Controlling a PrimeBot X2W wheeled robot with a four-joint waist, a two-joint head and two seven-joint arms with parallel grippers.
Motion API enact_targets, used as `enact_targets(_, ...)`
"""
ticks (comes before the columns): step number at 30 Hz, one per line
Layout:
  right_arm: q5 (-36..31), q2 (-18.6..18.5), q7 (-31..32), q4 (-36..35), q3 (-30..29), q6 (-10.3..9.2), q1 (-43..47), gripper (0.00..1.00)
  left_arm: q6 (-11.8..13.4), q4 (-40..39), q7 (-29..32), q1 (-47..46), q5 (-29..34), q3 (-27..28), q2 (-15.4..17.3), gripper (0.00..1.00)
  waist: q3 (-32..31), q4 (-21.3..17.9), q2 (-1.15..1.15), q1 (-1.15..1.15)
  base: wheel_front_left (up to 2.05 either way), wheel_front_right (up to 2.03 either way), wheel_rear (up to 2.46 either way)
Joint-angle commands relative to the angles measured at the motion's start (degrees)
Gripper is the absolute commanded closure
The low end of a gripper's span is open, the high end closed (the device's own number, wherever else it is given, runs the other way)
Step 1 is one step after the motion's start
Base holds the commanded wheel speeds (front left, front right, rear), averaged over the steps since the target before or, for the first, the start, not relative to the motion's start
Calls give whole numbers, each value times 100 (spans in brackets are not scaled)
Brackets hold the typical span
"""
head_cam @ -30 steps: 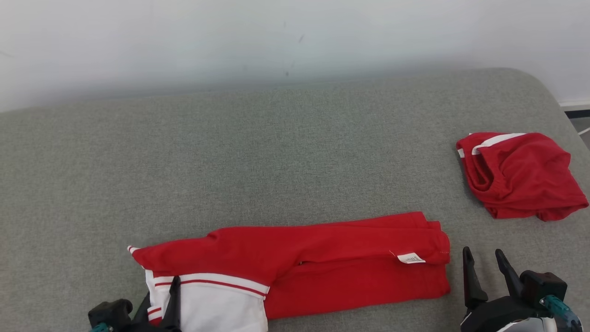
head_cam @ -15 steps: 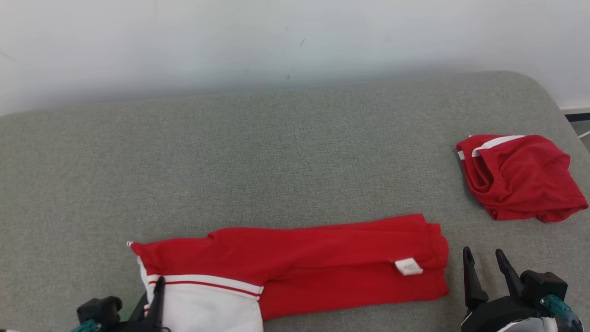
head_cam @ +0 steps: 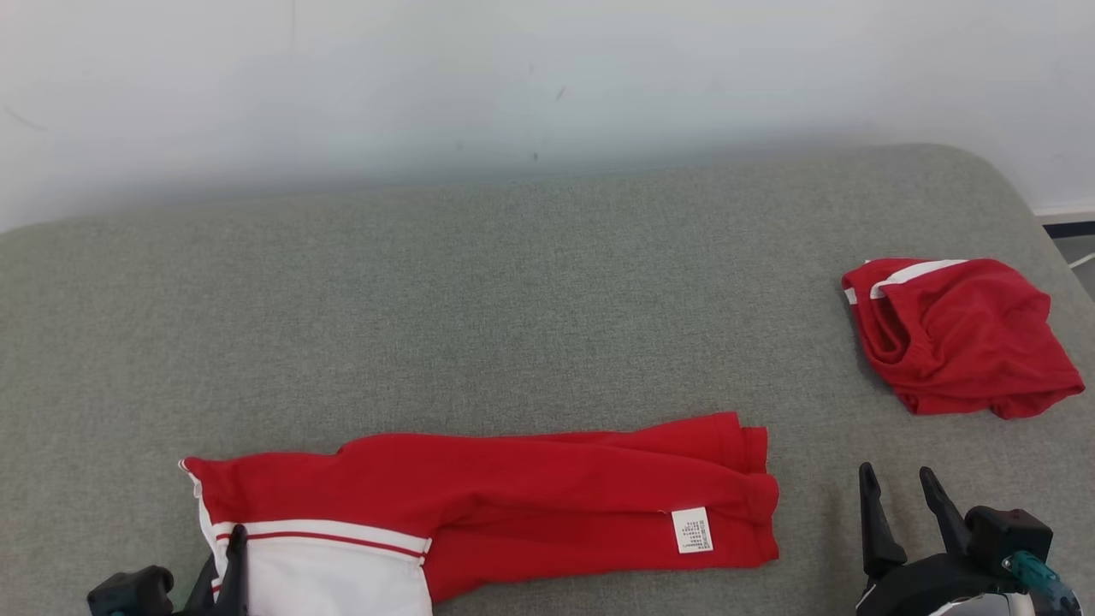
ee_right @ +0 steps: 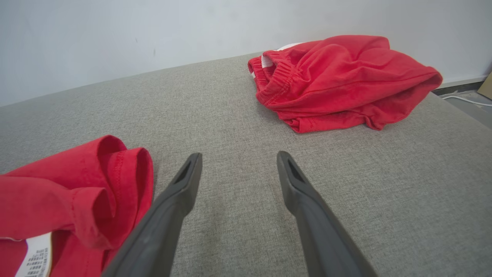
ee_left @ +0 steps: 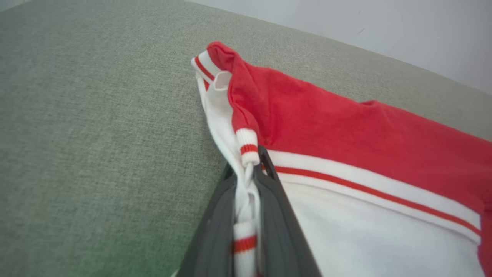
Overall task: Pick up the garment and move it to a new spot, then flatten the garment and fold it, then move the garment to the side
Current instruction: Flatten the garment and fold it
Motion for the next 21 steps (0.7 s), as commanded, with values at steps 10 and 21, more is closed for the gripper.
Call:
enact_targets(10,-13,32,-2,-13,43,-6,113,0,149,-623,-1,503,553,330,-180,0,-225,120,0,0,0,0,0)
enact_targets(21,25,153,-1,8,80,-7,211,0,374,-1837,-1,1264,940,544,-384,0,-463,365,0,0,0,0,0)
